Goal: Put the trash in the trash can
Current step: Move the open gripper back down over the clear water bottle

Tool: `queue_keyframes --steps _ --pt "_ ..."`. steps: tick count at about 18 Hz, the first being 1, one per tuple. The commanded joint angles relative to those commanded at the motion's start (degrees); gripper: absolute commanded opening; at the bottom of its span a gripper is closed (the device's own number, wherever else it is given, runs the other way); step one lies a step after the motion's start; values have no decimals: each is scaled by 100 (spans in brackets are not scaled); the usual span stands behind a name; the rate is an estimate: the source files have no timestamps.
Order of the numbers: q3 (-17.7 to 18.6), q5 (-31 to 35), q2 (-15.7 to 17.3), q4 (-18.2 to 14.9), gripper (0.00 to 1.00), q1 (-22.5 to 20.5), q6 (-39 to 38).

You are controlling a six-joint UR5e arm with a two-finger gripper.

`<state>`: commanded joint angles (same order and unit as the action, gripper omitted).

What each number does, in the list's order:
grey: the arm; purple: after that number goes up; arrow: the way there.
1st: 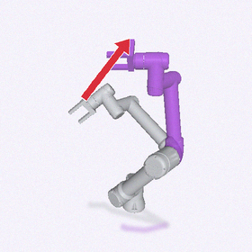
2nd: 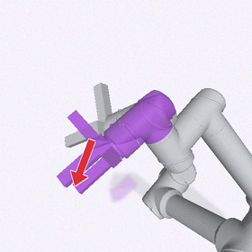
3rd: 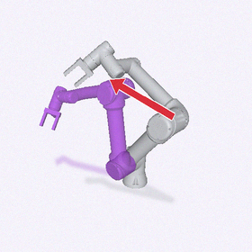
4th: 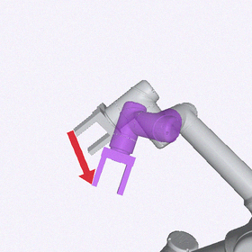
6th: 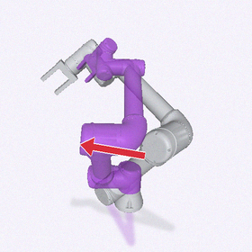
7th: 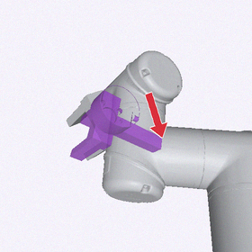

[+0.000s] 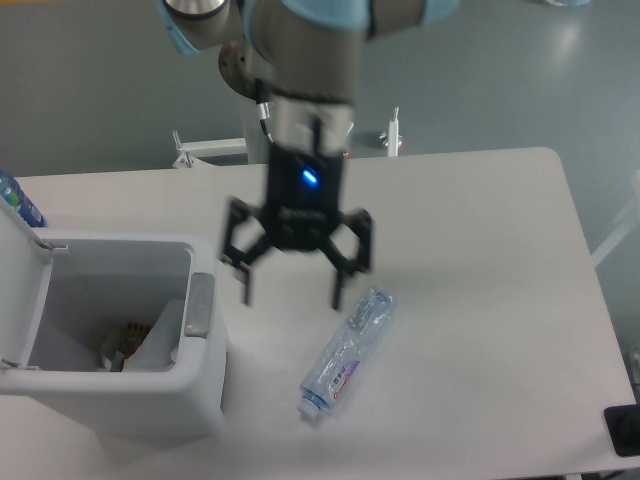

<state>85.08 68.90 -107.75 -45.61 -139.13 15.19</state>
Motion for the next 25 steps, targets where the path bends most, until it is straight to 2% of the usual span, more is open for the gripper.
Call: queue_keyframes --steps 4,6,8,11,15,21,25 --pt "43 475 -404 -18 100 0 465" --pt "140 633 -623 -9 100 9 1121" --pt "175 634 -835 -9 100 35 1669" --pt "88 634 -1221 26 100 132 1873" --pt "79 634 -1573 35 100 281 2400" --pt "114 660 -1776 61 100 395 2524" --pt "105 984 -1943 88 100 580 2568"
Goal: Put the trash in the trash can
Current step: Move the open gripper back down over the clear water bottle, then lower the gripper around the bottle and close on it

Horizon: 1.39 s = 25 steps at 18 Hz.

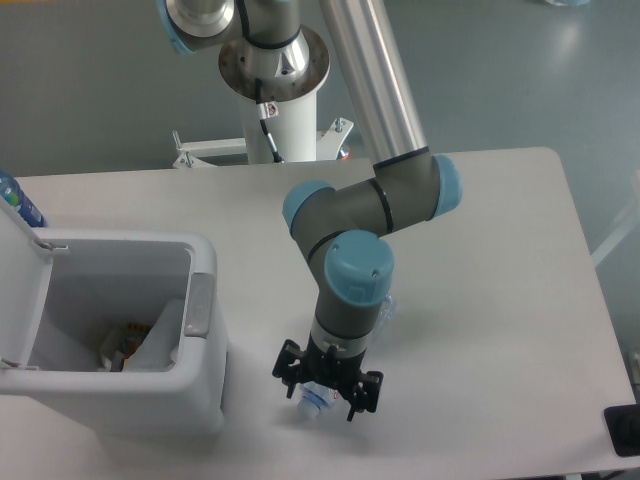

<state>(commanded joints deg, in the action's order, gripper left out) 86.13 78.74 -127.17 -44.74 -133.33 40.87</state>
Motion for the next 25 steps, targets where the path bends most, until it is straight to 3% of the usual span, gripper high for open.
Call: queue_keyframes --steps 10,15,21,25 --pt "-44 185 -167 97 99 88 -70" --pt "-53 379 -185 132 73 158 -97" --pt "-53 475 -203 132 62 158 -88" --pt "-44 554 -203 141 43 158 -79"
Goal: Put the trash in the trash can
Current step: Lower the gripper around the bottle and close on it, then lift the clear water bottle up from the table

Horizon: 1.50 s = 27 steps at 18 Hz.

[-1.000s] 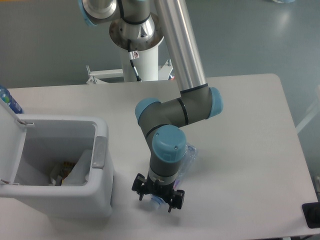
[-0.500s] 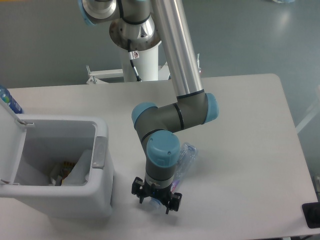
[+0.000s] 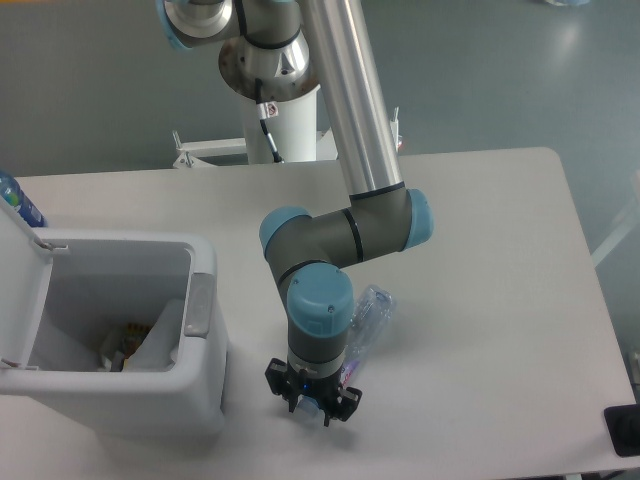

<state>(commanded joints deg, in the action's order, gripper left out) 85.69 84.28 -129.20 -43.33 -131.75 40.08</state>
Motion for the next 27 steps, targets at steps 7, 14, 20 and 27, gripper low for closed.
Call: queue_keyframes --steps 7,14,20,27 --pt "-18 45 17 0 17 0 26" --pt "-149 36 184 26 13 -9 26" --pt "-710 -192 536 79 13 -272 -166" --pt "-1555 -667 729 430 13 -439 -1632"
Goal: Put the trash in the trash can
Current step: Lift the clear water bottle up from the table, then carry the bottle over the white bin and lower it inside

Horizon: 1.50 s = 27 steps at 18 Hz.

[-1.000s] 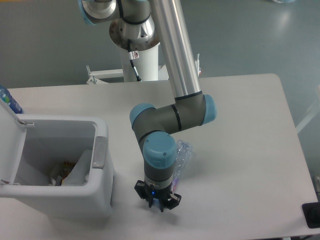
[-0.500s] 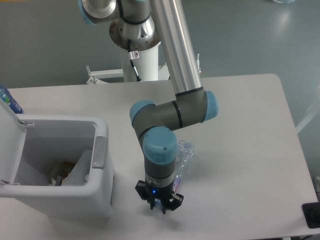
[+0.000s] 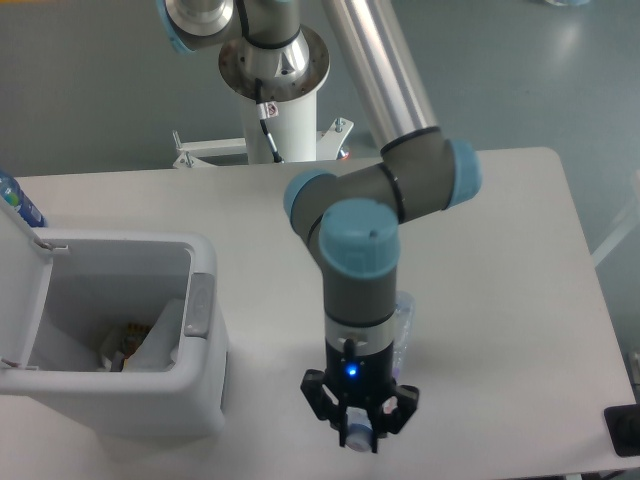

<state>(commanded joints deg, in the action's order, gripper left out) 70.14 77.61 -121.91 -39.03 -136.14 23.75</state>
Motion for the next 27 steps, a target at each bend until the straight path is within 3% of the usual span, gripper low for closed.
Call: queue_keyframes --steps 7,15,21,27 --pt "-484 -18 527 80 13 88 -1416" --pt "-545 -10 1266 80 13 509 -1760" --pt "-554 -10 1372 80 14 1019 -1751" --pt "-493 -10 1223 80 15 1730 -1760"
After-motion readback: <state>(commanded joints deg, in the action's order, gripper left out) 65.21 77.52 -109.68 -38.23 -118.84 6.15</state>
